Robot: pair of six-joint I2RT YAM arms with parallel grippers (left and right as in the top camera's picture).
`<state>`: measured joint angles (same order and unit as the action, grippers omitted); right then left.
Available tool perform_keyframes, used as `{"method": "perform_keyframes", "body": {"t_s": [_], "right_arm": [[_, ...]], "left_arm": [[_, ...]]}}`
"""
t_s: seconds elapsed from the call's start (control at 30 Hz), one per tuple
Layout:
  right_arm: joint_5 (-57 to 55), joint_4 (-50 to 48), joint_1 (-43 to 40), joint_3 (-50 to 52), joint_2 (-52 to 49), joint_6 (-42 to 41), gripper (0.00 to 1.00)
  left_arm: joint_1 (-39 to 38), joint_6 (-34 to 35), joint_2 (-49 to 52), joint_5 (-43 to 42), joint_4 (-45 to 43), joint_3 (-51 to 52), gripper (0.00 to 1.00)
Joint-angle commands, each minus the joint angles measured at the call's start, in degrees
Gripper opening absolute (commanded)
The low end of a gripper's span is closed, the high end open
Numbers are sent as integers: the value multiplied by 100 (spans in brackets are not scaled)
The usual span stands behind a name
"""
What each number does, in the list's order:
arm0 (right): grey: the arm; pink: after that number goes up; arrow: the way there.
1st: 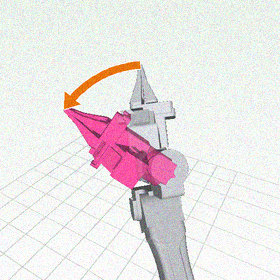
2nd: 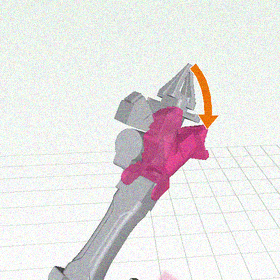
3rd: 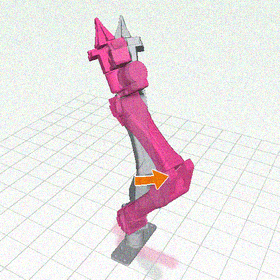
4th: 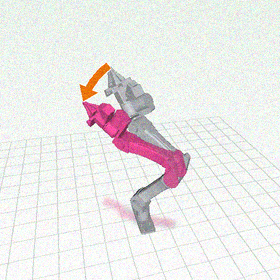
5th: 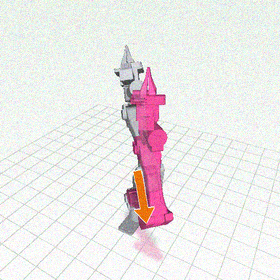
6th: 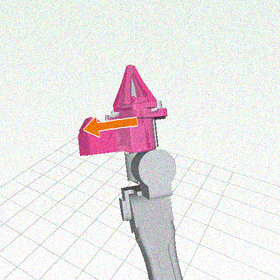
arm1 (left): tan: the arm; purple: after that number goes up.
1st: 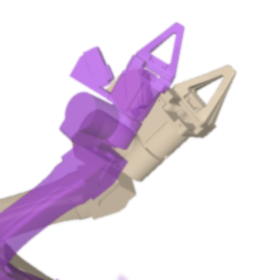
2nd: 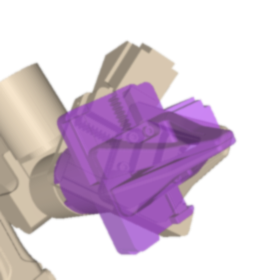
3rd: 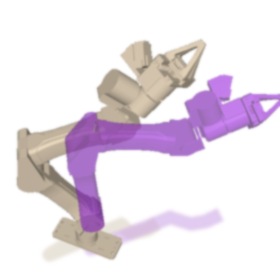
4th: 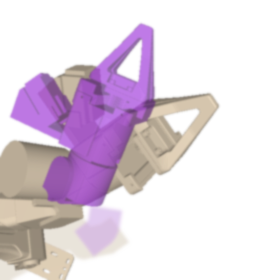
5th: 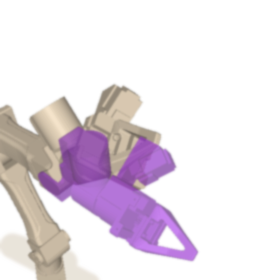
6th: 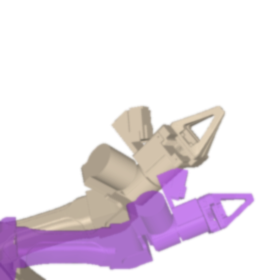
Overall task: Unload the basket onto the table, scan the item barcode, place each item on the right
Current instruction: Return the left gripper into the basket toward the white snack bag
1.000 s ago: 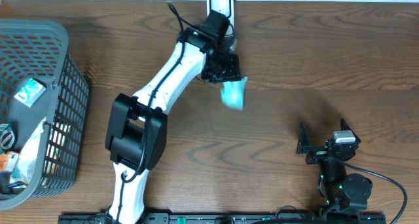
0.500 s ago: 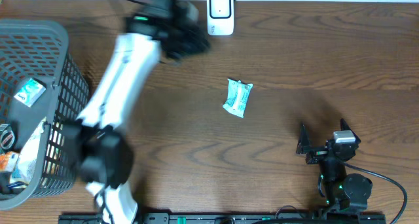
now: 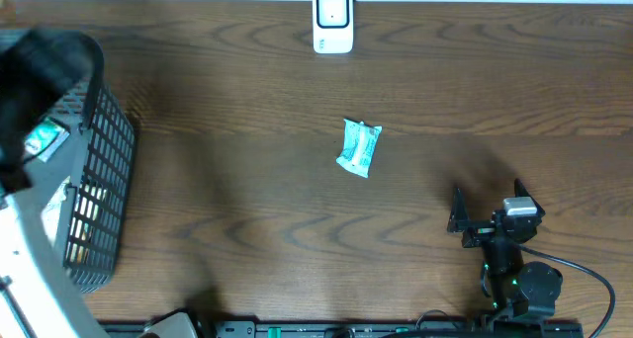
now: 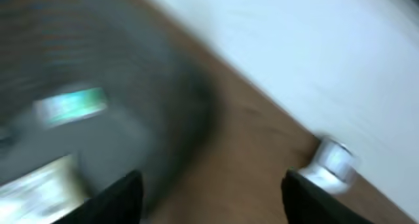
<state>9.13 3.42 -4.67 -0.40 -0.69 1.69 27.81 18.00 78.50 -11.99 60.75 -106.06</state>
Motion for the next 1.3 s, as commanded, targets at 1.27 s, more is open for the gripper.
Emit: {"method": "perform_keyframes", "body": {"t_s": [1.27], "right_arm": [[-20, 24, -28, 4, 37, -81, 99]], "left_arm": [[1154, -188, 4881, 1762, 2352, 96, 81]]}}
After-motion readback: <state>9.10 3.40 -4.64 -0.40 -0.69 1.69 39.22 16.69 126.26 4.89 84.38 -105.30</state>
